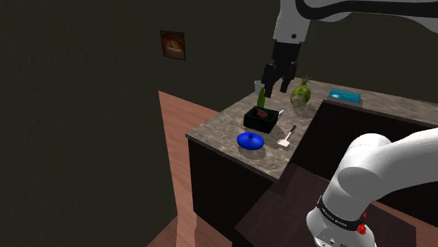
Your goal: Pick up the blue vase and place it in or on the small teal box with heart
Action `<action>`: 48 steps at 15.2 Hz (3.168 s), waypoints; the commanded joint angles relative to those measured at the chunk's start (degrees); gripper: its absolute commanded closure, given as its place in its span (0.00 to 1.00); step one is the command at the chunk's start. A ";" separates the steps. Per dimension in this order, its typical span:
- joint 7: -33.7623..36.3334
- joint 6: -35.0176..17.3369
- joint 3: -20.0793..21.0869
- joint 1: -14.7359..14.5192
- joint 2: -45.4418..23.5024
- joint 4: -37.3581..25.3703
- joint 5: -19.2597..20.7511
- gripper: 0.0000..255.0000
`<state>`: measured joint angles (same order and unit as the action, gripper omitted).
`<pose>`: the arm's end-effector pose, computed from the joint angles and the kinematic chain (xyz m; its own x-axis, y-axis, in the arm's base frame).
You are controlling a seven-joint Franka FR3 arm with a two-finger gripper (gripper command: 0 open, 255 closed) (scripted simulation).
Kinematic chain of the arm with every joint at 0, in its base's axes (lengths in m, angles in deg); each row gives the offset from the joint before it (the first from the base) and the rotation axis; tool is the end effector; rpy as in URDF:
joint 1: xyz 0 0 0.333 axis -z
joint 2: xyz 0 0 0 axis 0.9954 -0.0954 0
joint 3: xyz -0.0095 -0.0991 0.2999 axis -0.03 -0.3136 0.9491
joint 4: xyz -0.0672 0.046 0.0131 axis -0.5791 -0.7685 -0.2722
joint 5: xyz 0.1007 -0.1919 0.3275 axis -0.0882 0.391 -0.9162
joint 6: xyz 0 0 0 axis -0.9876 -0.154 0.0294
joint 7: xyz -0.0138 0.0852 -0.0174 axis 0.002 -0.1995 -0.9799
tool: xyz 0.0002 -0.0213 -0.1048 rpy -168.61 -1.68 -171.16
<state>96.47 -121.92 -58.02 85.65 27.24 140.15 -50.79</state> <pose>0.2990 0.0142 0.6147 0.9942 -0.1072 0.0076 -0.1067 -0.9933 -0.0455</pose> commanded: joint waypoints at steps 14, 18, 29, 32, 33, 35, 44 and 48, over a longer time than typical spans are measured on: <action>-10.04 -23.75 -7.80 2.59 -13.70 9.86 4.19 0.00; -13.22 -31.02 -10.23 3.11 -20.61 10.14 4.52 0.00; -24.17 -47.80 -15.83 3.77 -43.81 3.96 -0.16 0.00; -26.46 -50.45 -16.12 4.12 -48.31 2.31 -2.07 0.00; -26.66 -51.20 -16.06 4.13 -48.90 2.51 -2.36 0.00; -27.10 -52.69 -15.94 4.12 -50.11 2.85 -3.00 0.00; -27.97 -55.32 -15.66 4.15 -52.37 3.33 -4.24 0.00; -27.97 -55.31 -15.66 4.15 -52.37 3.33 -4.24 1.00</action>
<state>68.50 -177.24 -73.68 89.80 -25.12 143.48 -55.03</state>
